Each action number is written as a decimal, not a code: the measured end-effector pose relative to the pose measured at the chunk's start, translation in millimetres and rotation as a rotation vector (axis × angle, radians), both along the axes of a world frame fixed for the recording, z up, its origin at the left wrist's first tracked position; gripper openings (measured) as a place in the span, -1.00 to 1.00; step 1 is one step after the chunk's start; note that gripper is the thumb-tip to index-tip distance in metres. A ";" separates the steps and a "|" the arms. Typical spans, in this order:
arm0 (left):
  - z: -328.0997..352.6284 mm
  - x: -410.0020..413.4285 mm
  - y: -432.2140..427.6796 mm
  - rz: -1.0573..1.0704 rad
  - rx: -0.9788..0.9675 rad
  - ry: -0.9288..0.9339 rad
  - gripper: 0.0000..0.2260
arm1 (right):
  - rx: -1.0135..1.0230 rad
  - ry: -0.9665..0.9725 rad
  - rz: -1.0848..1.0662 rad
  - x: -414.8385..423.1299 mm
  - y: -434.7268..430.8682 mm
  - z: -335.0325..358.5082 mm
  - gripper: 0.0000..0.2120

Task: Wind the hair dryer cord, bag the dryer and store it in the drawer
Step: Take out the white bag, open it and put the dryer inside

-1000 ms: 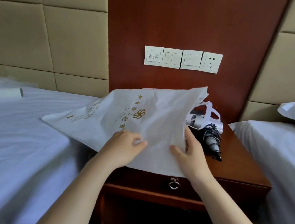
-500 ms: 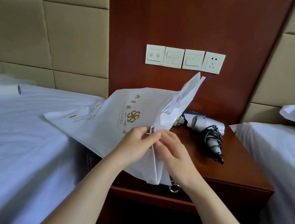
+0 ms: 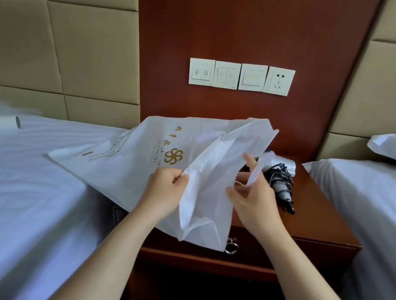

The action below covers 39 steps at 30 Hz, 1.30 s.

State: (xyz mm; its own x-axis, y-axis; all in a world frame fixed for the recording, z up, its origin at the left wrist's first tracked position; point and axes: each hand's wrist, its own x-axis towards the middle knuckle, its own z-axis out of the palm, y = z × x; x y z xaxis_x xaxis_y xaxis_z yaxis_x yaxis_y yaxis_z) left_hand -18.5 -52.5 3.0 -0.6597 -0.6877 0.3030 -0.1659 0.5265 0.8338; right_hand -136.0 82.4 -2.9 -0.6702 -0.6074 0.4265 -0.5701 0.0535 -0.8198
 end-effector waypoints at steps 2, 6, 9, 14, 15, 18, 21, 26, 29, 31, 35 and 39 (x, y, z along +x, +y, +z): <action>0.8 -1.0 -1.9 0.025 -0.010 0.019 -0.62 | -0.007 -0.070 -0.039 -7.0 9.4 0.2 -0.25; 2.8 -0.9 -5.1 0.007 0.000 0.004 -0.61 | 0.099 -0.184 -0.136 -24.6 28.4 -0.9 -0.47; 7.4 1.2 -3.1 -0.013 0.004 -0.034 -0.60 | 0.085 -0.438 -0.140 -40.1 46.9 -3.1 -0.57; 11.7 1.2 1.1 -0.083 -0.021 -0.076 -0.60 | 0.311 0.229 -0.368 -35.0 60.1 2.3 -0.37; 11.5 0.8 1.5 -0.107 -0.014 -0.086 -0.62 | 0.330 0.335 -0.344 -30.8 58.5 2.7 -0.44; 12.5 2.2 4.6 -0.187 0.014 -0.147 -0.62 | 0.343 0.218 -0.101 -19.5 46.2 -1.8 -0.63; 12.4 5.6 7.4 -0.228 -0.012 -0.247 -0.67 | 0.251 -0.120 0.108 -6.8 28.2 -4.2 -0.60; 9.6 8.8 8.2 -0.273 0.015 -0.329 -0.60 | 0.064 -0.337 0.183 14.0 0.2 -5.7 -0.49; 9.6 12.4 8.1 -0.287 -0.020 -0.317 -0.74 | 0.031 -0.273 0.197 26.8 -12.8 -7.5 -0.51; 8.7 14.3 6.1 -0.277 -0.017 -0.310 -0.82 | 0.034 -0.261 0.230 33.5 -19.0 -11.0 -0.52; 0.9 13.1 -3.3 -0.219 -0.012 -0.296 -0.80 | 0.061 -0.275 0.314 41.8 -23.0 -14.7 -0.56; -5.7 4.6 -5.8 -0.157 0.052 -0.207 -0.78 | 0.066 -0.291 0.393 43.7 -23.0 -17.5 -0.61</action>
